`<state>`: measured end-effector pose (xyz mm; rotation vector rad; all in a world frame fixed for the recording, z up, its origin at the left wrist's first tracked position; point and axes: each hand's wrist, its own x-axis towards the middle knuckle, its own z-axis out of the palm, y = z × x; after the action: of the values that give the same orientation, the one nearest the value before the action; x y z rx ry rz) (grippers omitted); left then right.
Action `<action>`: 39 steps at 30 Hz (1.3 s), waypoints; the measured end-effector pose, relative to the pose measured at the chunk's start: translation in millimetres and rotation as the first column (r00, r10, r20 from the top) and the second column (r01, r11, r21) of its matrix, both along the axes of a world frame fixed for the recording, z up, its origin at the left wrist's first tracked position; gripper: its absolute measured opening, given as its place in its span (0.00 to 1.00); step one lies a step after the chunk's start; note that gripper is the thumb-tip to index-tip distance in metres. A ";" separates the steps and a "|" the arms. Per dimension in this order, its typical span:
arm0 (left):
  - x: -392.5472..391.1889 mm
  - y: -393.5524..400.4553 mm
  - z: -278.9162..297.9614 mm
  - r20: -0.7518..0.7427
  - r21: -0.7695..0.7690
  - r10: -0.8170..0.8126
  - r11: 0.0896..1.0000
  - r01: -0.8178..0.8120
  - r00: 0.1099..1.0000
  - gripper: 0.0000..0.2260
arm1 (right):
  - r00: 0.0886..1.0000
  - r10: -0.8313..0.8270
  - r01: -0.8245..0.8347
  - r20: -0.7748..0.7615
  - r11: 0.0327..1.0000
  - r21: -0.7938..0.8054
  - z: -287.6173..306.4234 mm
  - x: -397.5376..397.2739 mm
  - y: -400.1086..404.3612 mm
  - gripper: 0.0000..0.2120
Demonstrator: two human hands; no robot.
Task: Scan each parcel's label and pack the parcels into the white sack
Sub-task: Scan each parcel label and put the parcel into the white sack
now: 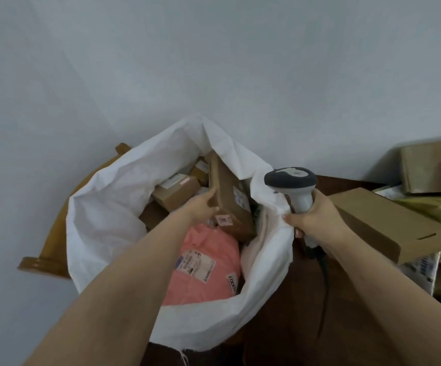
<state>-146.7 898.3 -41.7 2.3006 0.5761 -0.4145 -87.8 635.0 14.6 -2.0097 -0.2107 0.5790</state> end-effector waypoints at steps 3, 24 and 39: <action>-30.5 34.6 10.0 0.264 0.535 0.048 0.824 -0.188 0.963 0.19 | 0.998 -0.061 0.061 -0.024 0.998 -0.019 0.6 -2.3 7.0 0.21; -106.5 171.8 107.4 0.546 0.460 0.538 0.448 -0.767 0.642 0.15 | 0.920 -0.391 0.390 -0.009 0.915 0.097 33.4 -41.2 45.1 0.24; -41.0 49.9 127.9 0.366 0.598 0.118 0.730 -0.331 0.923 0.22 | 0.829 -0.498 0.541 -0.255 0.829 0.142 58.9 -87.7 -28.7 0.08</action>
<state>-187.7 948.1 86.2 2.8207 0.9444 0.3323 -175.5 606.3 73.5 -1.6829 0.3904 0.3864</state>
